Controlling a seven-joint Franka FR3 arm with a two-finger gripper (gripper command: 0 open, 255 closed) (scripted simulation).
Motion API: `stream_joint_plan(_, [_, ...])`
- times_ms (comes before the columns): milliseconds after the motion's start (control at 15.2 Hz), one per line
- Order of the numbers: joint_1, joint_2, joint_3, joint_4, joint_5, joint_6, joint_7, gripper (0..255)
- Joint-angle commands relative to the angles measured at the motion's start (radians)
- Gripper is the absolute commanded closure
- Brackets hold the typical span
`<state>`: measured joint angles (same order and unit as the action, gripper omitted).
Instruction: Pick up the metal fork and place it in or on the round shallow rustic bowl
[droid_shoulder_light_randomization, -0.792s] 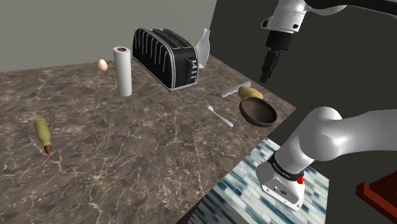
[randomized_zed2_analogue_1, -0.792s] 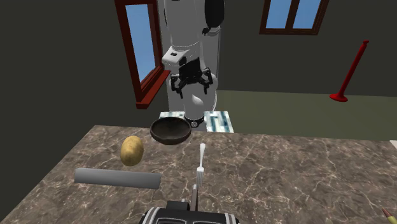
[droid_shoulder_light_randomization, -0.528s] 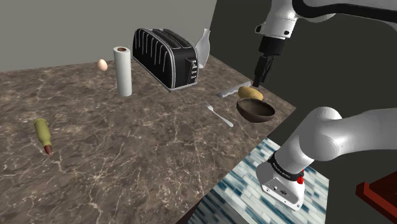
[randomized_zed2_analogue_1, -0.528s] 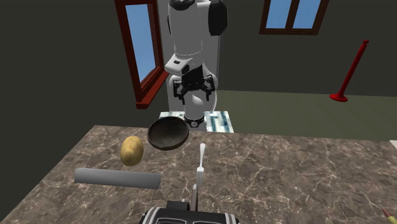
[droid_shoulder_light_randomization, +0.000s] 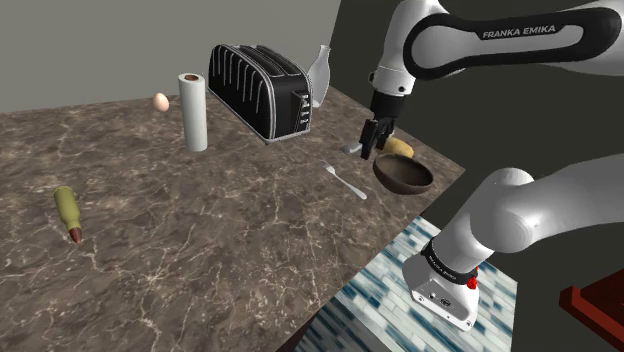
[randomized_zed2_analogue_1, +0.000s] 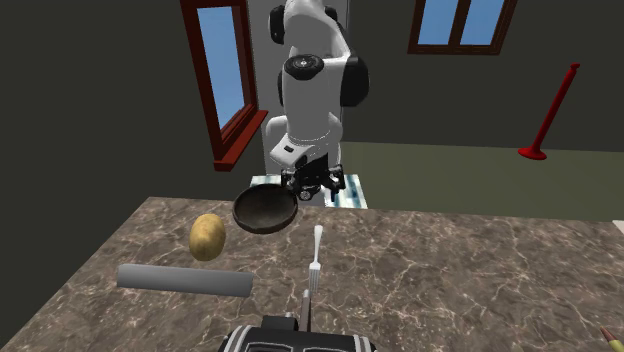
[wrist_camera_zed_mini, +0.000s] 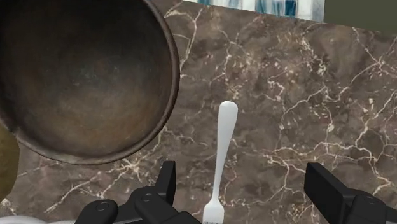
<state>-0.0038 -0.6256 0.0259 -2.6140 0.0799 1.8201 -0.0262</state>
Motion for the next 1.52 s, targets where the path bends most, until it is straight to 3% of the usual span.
stream_joint_plan(0, [-0.003,0.057,0.015,-0.026,0.001,0.092,0.025,0])
stream_joint_plan(396, [-0.014,0.26,0.057,-0.038,-0.01,0.323,0.104,0])
stream_joint_plan(924, [-0.011,0.323,0.062,-0.099,-0.006,0.447,0.104,0])
stream_joint_plan(1386, [-0.011,0.323,0.062,-0.099,-0.006,0.447,0.104,0])
stream_joint_plan(1452, [-0.011,0.323,0.062,-0.099,-0.006,0.447,0.104,255])
